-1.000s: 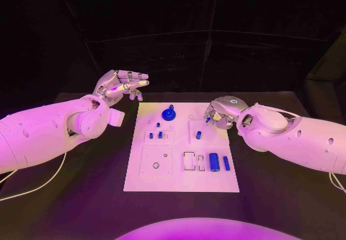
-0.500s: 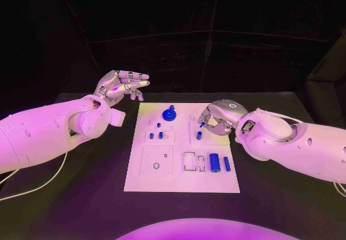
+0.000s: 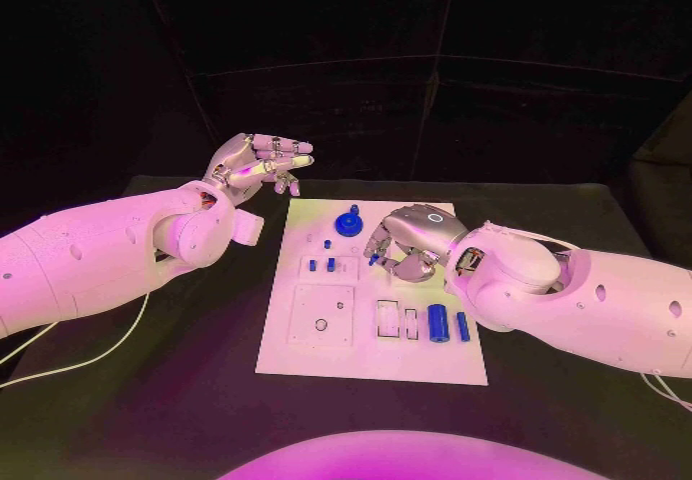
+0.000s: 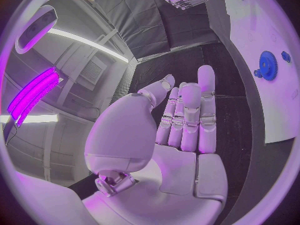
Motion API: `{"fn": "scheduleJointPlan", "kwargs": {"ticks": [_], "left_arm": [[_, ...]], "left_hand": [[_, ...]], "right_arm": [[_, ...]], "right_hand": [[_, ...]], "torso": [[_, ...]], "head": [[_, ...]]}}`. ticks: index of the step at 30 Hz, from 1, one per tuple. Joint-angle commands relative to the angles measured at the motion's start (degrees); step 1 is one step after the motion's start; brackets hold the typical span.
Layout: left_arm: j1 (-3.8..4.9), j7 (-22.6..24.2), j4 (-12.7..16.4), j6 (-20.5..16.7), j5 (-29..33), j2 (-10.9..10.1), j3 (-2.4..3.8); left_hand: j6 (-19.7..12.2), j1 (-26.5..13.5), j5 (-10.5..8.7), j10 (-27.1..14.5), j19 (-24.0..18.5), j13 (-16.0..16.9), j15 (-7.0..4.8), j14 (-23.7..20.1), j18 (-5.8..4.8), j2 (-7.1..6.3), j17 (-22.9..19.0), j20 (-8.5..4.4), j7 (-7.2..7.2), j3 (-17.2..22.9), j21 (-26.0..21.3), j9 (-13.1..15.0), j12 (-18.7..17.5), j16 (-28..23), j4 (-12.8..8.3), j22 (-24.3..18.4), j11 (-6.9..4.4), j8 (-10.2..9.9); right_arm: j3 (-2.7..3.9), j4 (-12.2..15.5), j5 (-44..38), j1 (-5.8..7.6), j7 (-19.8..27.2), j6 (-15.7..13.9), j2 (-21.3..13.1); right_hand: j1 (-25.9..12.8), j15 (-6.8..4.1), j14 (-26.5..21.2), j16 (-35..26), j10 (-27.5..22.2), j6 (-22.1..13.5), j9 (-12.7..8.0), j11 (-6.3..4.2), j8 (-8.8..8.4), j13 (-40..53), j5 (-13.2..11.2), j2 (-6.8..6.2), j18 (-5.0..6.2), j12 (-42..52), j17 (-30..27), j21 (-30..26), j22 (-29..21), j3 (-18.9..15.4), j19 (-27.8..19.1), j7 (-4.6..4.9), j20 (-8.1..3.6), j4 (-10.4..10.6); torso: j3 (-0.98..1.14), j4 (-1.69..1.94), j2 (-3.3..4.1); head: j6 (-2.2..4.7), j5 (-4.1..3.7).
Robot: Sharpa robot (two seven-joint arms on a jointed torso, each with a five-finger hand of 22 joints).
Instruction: Assemble the parts on the task board
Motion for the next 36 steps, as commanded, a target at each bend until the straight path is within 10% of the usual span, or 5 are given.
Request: {"fn": "scheduleJointPlan", "kwargs": {"ticks": [1, 36], "left_arm": [[0.07, 0.42, 0.10, 0.14, 0.29, 0.11, 0.05], [0.08, -0.02, 0.76, 0.41, 0.29, 0.28, 0.06]], "left_hand": [[0.32, 0.36, 0.10, -0.18, -0.38, 0.03, -0.02, -0.27, 0.80, 0.25, -0.06, -0.17, 0.18, -0.45, -0.37, -0.06, 0.21, -0.20, 0.02, -0.06, 0.05, 0.08], [0.26, 0.44, 0.10, -0.24, -0.37, 0.02, 0.00, -0.32, 0.80, 0.34, -0.22, -0.16, 0.22, -0.53, -0.47, -0.07, 0.22, -0.30, 0.02, -0.14, 0.08, 0.05]], "right_arm": [[0.01, -0.26, -1.20, -0.32, 0.18, 2.47, 1.17], [-0.86, -5.01, -4.08, -4.88, 0.72, 7.30, 9.31]], "right_hand": [[-0.42, -0.44, 3.23, 0.29, 0.51, 0.37, 0.05, -0.05, 0.25, 0.00, -0.33, -0.07, -0.97, -0.18, 0.08, 0.22, 0.06, 0.05, 0.46, 0.10, -0.07, 0.31], [-0.82, -0.45, 3.21, 0.36, 0.44, 0.28, -0.01, -0.02, 0.03, -0.03, -0.09, 0.04, -0.93, -0.55, 0.03, 0.14, -0.11, -0.25, 0.35, 0.12, -0.11, 0.67]], "torso": [[-0.04, -0.03, -0.01], [0.01, -0.10, -0.02]], "head": [[-0.40, 0.50], [-2.07, 2.34]]}}
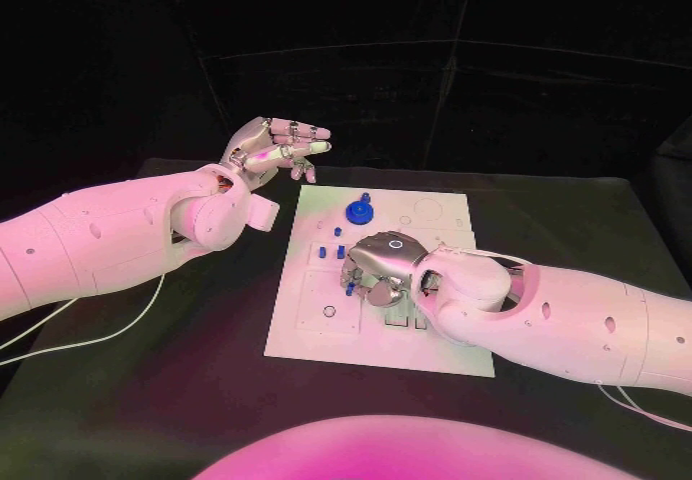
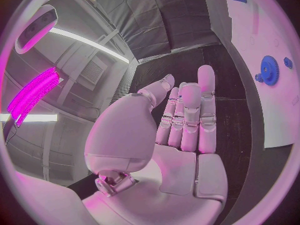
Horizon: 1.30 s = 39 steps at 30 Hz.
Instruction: Assemble the parts on the task board
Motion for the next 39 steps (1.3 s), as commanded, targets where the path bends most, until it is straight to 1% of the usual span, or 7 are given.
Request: {"fn": "scheduleJointPlan", "kwargs": {"ticks": [1, 15, 21, 26, 30, 34, 39], "left_arm": [[0.08, 0.18, 0.14, 0.39, 0.26, 0.07, 0.05], [0.08, 0.02, 0.09, 0.51, 0.26, 0.09, 0.05], [0.08, -0.07, 0.07, 0.58, 0.26, 0.09, 0.05], [0.08, -0.16, 0.03, 0.63, 0.26, 0.08, 0.05], [0.08, -0.23, 0.03, 0.67, 0.26, 0.05, 0.05], [0.08, -0.26, 0.00, 0.75, 0.26, 0.02, 0.05], [0.07, -0.30, -0.16, 0.87, 0.26, -0.04, 0.05]], "left_hand": [[0.26, 0.44, 0.10, -0.24, -0.37, 0.01, -0.01, -0.32, 0.80, 0.34, -0.05, -0.16, 0.22, -0.22, -0.20, -0.08, 0.22, -0.30, 0.02, -0.06, 0.08, 0.05], [0.26, 0.44, 0.10, -0.24, -0.37, 0.01, -0.01, -0.32, 0.80, 0.34, -0.05, -0.16, 0.22, -0.22, -0.20, -0.08, 0.22, -0.30, 0.02, -0.06, 0.08, 0.05], [0.24, 0.45, 0.10, -0.26, -0.37, 0.01, 0.00, -0.34, 0.80, 0.35, -0.12, -0.16, 0.23, -0.26, -0.23, -0.08, 0.22, -0.34, 0.02, -0.08, 0.09, 0.04], [0.20, 0.47, 0.10, -0.32, -0.36, 0.00, 0.02, -0.39, 0.79, 0.35, -0.29, -0.16, 0.25, -0.34, -0.29, -0.09, 0.22, -0.44, 0.01, -0.13, 0.12, 0.02], [0.20, 0.47, 0.10, -0.32, -0.36, 0.00, 0.02, -0.39, 0.79, 0.35, -0.29, -0.16, 0.25, -0.34, -0.29, -0.09, 0.22, -0.44, 0.01, -0.13, 0.12, 0.02], [0.20, 0.47, 0.10, -0.32, -0.36, 0.00, 0.02, -0.39, 0.79, 0.35, -0.29, -0.16, 0.25, -0.34, -0.29, -0.09, 0.22, -0.44, 0.01, -0.13, 0.12, 0.02], [0.20, 0.47, 0.10, -0.32, -0.36, 0.00, 0.02, -0.39, 0.79, 0.35, -0.29, -0.16, 0.25, -0.34, -0.29, -0.09, 0.22, -0.44, 0.01, -0.13, 0.12, 0.02]], "right_arm": [[-0.12, -0.16, -0.93, 0.00, 0.44, 0.92, 0.24], [-0.35, -0.36, -1.77, -0.19, 0.11, 2.79, 0.68], [-0.37, -0.65, -1.75, -0.20, 0.25, 2.56, 0.89], [-0.39, -0.85, -1.70, -0.20, 0.20, 0.25, 0.81], [-0.39, -0.73, -1.68, -0.20, 0.27, -1.78, 0.48], [-0.40, -0.08, -1.60, -0.21, 0.74, -4.00, -0.43], [-0.38, 2.17, -0.81, -0.21, 1.72, -7.36, -3.04]], "right_hand": [[-0.61, -0.45, 3.21, 0.37, 0.45, 0.23, 0.10, -0.03, 0.06, 0.00, -0.08, -0.18, -0.93, -0.29, 0.01, 0.14, -0.04, 0.08, 0.35, 0.06, -0.12, 0.34], [-0.85, -0.41, 3.15, 0.29, 0.21, -0.06, 0.00, 0.04, -0.22, -0.05, -0.03, -0.33, -0.89, -0.65, -0.19, 0.02, -0.25, -0.26, 0.23, 0.13, -0.12, 0.47], [-2.41, 0.61, 2.93, 0.06, -3.14, -3.75, -1.01, 1.38, -2.56, -0.38, 1.01, -1.73, -0.83, -3.01, -0.82, -0.55, -1.09, -1.55, -0.28, 1.48, 0.56, 1.30], [-2.95, 1.41, 2.69, -0.16, -6.27, -7.38, -1.48, 2.31, -3.05, -0.42, 0.66, -2.82, -0.63, -4.36, -1.39, -1.26, -2.10, -2.31, -0.80, 2.09, 1.34, 1.66], [-2.86, 1.68, 2.49, -0.49, -7.93, -9.06, -1.43, 2.67, -2.98, -0.43, 0.63, -3.20, -0.43, -4.61, -1.99, -1.87, -2.98, -2.65, -1.19, 2.26, 1.69, 1.70], [-2.67, 1.72, 2.42, -0.64, -8.28, -9.54, -1.40, 2.68, -2.95, -0.39, 0.73, -3.26, -0.38, -4.49, -2.26, -1.97, -3.12, -2.70, -1.26, 2.20, 1.79, 1.66], [-2.49, 1.69, 2.38, -0.68, -8.25, -9.14, -1.24, 2.59, -2.66, -0.31, 0.97, -3.32, -0.35, -4.17, -2.40, -1.98, -3.13, -2.79, -1.28, 2.07, 1.83, 1.63]], "torso": [[0.01, 0.00, 0.01], [0.02, -0.04, -0.04], [0.01, 0.03, -0.05], [-0.01, 0.00, -0.07], [0.00, -0.02, -0.05], [0.03, -0.05, -0.10], [0.07, -0.08, -0.15]], "head": [[-0.08, 0.05], [-0.39, 0.32], [-0.33, 0.29], [-0.28, 0.29], [-0.19, 0.27], [-0.04, 0.22], [0.21, 0.10]]}}
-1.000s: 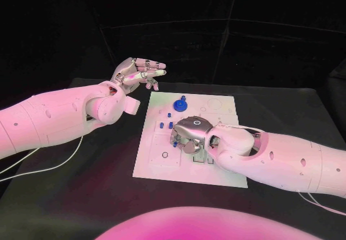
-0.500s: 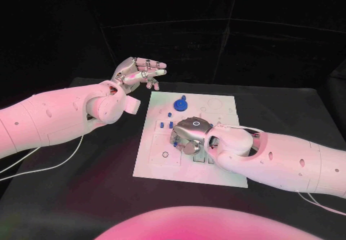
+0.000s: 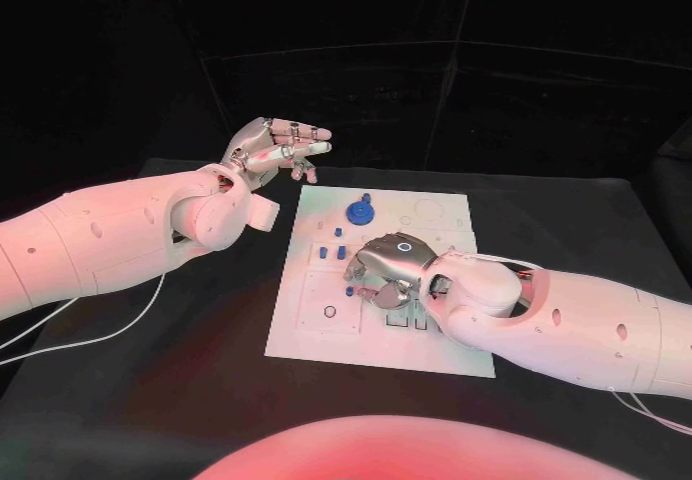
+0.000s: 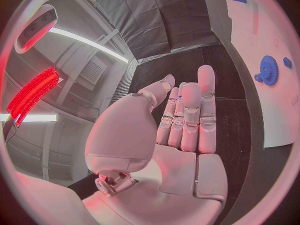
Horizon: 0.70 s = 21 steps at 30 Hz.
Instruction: Assemble the parts on the task board
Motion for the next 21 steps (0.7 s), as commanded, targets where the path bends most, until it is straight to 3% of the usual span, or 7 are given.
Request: {"fn": "scheduleJointPlan", "kwargs": {"ticks": [1, 5, 10, 14, 17, 19, 21], "left_arm": [[0.07, 0.08, -0.11, 0.74, 0.25, -0.02, 0.05], [0.04, 0.07, -0.41, 0.86, 0.25, 0.05, 0.04], [-0.08, 0.03, -0.71, 1.02, 0.25, 0.21, -0.02], [-0.19, 0.01, -0.84, 1.12, 0.25, 0.27, -0.09], [-0.25, -0.02, -0.91, 1.18, 0.25, 0.31, -0.14], [-0.29, -0.03, -0.95, 1.24, 0.25, 0.38, -0.17], [-0.33, -0.04, -1.00, 1.29, 0.25, 0.46, -0.19]], "left_hand": [[0.20, 0.25, 0.10, -0.32, -0.36, 0.00, 0.02, -0.39, 0.79, 0.13, -0.04, -0.16, 0.25, -0.35, -0.30, -0.10, 0.23, -0.22, 0.01, -0.06, 0.12, 0.02], [0.18, 0.24, 0.10, -0.35, -0.36, 0.00, 0.03, -0.42, 0.79, 0.12, -0.13, -0.15, 0.27, -0.42, -0.34, -0.10, 0.23, -0.27, 0.02, -0.09, 0.13, 0.01], [0.17, 0.23, 0.10, -0.37, -0.36, -0.01, 0.04, -0.43, 0.78, 0.12, -0.17, -0.14, 0.27, -0.46, -0.36, -0.10, 0.23, -0.29, 0.02, -0.11, 0.14, 0.01], [0.17, 0.23, 0.09, -0.37, -0.36, -0.01, 0.04, -0.43, 0.78, 0.13, -0.18, -0.14, 0.28, -0.47, -0.37, -0.10, 0.24, -0.30, 0.03, -0.12, 0.14, 0.01], [0.18, 0.21, 0.09, -0.37, -0.36, 0.00, 0.04, -0.46, 0.78, 0.12, -0.25, -0.14, 0.28, -0.51, -0.39, -0.10, 0.25, -0.34, 0.03, -0.13, 0.15, 0.01], [0.18, 0.21, 0.09, -0.37, -0.36, 0.00, 0.04, -0.46, 0.78, 0.12, -0.25, -0.14, 0.28, -0.51, -0.39, -0.10, 0.25, -0.34, 0.03, -0.13, 0.15, 0.01], [0.18, 0.21, 0.09, -0.37, -0.36, 0.00, 0.04, -0.46, 0.78, 0.12, -0.25, -0.14, 0.28, -0.51, -0.39, -0.10, 0.25, -0.34, 0.03, -0.13, 0.15, 0.01]], "right_arm": [[0.04, 1.82, 0.73, 0.07, 1.53, -5.87, -1.74], [0.26, 4.71, 2.69, 0.22, 1.59, -7.29, -5.36], [2.04, 6.06, 8.03, 1.54, 0.35, -4.17, -10.03], [2.53, 5.15, 10.17, 2.96, -0.70, -0.99, -12.79], [2.68, 4.21, 10.27, 3.55, -1.46, 0.88, -14.27], [2.73, 3.60, 9.77, 3.78, -1.92, 1.99, -14.95], [2.76, 3.09, 9.19, 3.91, -2.23, 2.69, -15.27]], "right_hand": [[0.34, 0.22, 2.38, -0.37, -0.37, 0.09, 0.16, -0.08, 0.22, 0.13, 0.34, -0.49, -0.34, 0.34, -0.08, -0.31, -0.10, -0.38, 0.07, -0.10, 0.49, 0.03], [0.18, 0.17, 2.35, -0.42, -0.22, 0.34, 0.21, -0.15, 0.29, 0.17, 0.41, -0.81, -0.30, 0.65, -0.23, -0.38, -0.22, -0.71, 0.04, -0.21, 0.49, 0.15], [-0.78, -0.09, 2.27, -0.54, -1.05, -0.44, 0.11, -0.55, 0.00, 0.11, 1.02, -2.19, -0.21, 0.97, -0.61, -0.66, -0.63, -2.90, -0.05, -0.86, 0.32, 0.80], [-0.96, -0.19, 2.16, -0.79, -3.10, -2.20, 0.01, -0.60, -0.10, 0.03, 1.66, -2.97, -0.20, 0.91, -1.18, -1.02, -1.10, -6.57, -0.12, -1.79, 0.22, 1.37], [0.04, 0.12, 2.07, -0.99, -5.19, -3.33, 0.07, -0.29, -0.02, 0.09, 1.80, -2.66, -0.15, 0.88, -1.66, -1.37, -1.55, -10.55, -0.22, -2.21, 0.40, 1.81], [2.41, 0.37, 2.03, -1.00, -6.55, -3.79, 0.20, 0.13, 0.17, 0.36, 1.92, -1.15, 0.00, 1.93, -2.04, -1.65, -1.91, -16.27, -0.26, -2.41, 0.62, 2.83], [3.32, 0.44, 2.00, -1.01, -7.71, -4.03, 0.16, 0.17, 0.06, 0.19, 1.82, -0.93, -0.06, 2.08, -2.21, -1.79, -2.11, -18.25, -0.30, -2.70, 0.78, 3.41]], "torso": [[0.05, -0.09, -0.10], [0.02, -0.12, -0.19], [-0.01, -0.14, -0.36], [0.03, -0.31, -0.64], [0.02, -0.28, -0.62], [0.01, -0.26, -0.63], [0.02, -0.22, -0.60]], "head": [[0.22, -0.08], [1.20, -0.68], [2.99, -1.82], [3.41, -2.12], [3.58, -2.32], [3.65, -2.42], [3.65, -2.49]]}}
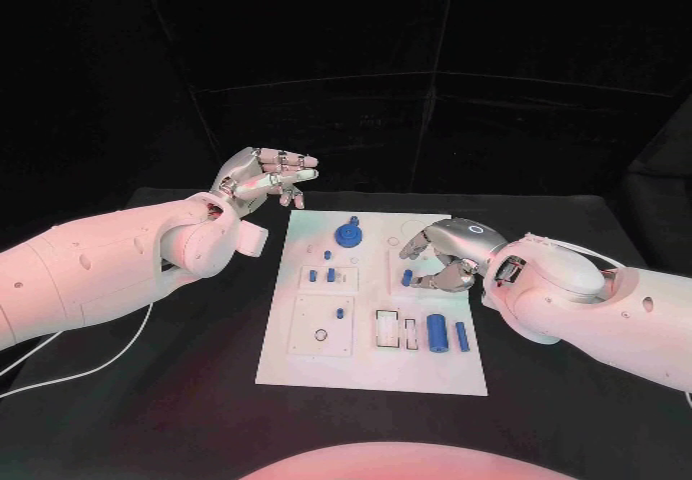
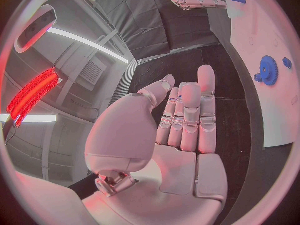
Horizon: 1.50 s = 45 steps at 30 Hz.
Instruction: Assemble the parts on the task board
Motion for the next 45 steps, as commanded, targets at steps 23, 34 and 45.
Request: {"fn": "scheduleJointPlan", "kwargs": {"ticks": [23, 34, 45], "left_arm": [[-0.19, -0.01, 0.05, 1.03, 0.24, 0.26, -0.06], [-0.18, -0.05, 0.03, 1.04, 0.24, 0.21, -0.06], [-0.18, -0.18, 0.07, 1.06, 0.24, 0.10, -0.06]], "left_hand": [[0.18, 0.19, 0.09, -0.37, -0.36, 0.00, 0.05, -0.46, 0.78, 0.10, -0.04, -0.13, 0.28, -0.42, -0.43, -0.05, 0.26, -0.35, -0.12, -0.10, 0.15, 0.01], [0.18, 0.19, 0.09, -0.37, -0.36, 0.00, 0.05, -0.46, 0.78, 0.10, -0.04, -0.13, 0.28, -0.42, -0.43, -0.05, 0.26, -0.35, -0.12, -0.10, 0.15, 0.01], [0.18, 0.19, 0.09, -0.37, -0.36, 0.00, 0.05, -0.46, 0.78, 0.10, -0.04, -0.13, 0.28, -0.42, -0.43, -0.05, 0.26, -0.35, -0.12, -0.10, 0.15, 0.01]], "right_arm": [[-0.03, -6.02, 0.70, 0.12, 0.51, 9.21, 5.29], [-0.05, -6.31, 1.28, -0.03, 1.90, 8.51, 6.20], [-0.05, -6.74, -0.25, -0.06, 0.38, 4.61, 6.06]], "right_hand": [[4.23, -0.63, 1.97, -0.08, 5.08, 2.59, 0.11, -1.34, 0.28, -0.22, -0.56, 4.46, -0.04, 5.12, -0.98, -0.27, -0.33, -1.22, 0.29, 0.92, -0.26, 1.63], [4.58, -1.22, 2.27, 0.70, 9.49, 5.16, 0.20, -1.94, 0.57, -0.28, -0.88, 4.83, -0.24, 4.70, -0.31, 0.37, 0.44, 2.94, 0.86, 1.01, -0.91, 1.61], [6.98, -2.11, 2.61, 2.05, 15.33, 11.85, 1.01, -2.96, 3.07, 0.39, -5.02, 7.33, -0.56, 4.95, 1.13, 1.91, 2.40, 10.92, 1.67, 0.51, -1.72, -0.47]], "torso": [[0.03, 0.04, 0.24], [0.00, -0.03, 0.08], [-0.06, 0.04, 0.03]], "head": [[-0.78, 0.35], [-1.20, 0.42], [-1.42, 0.43]]}}
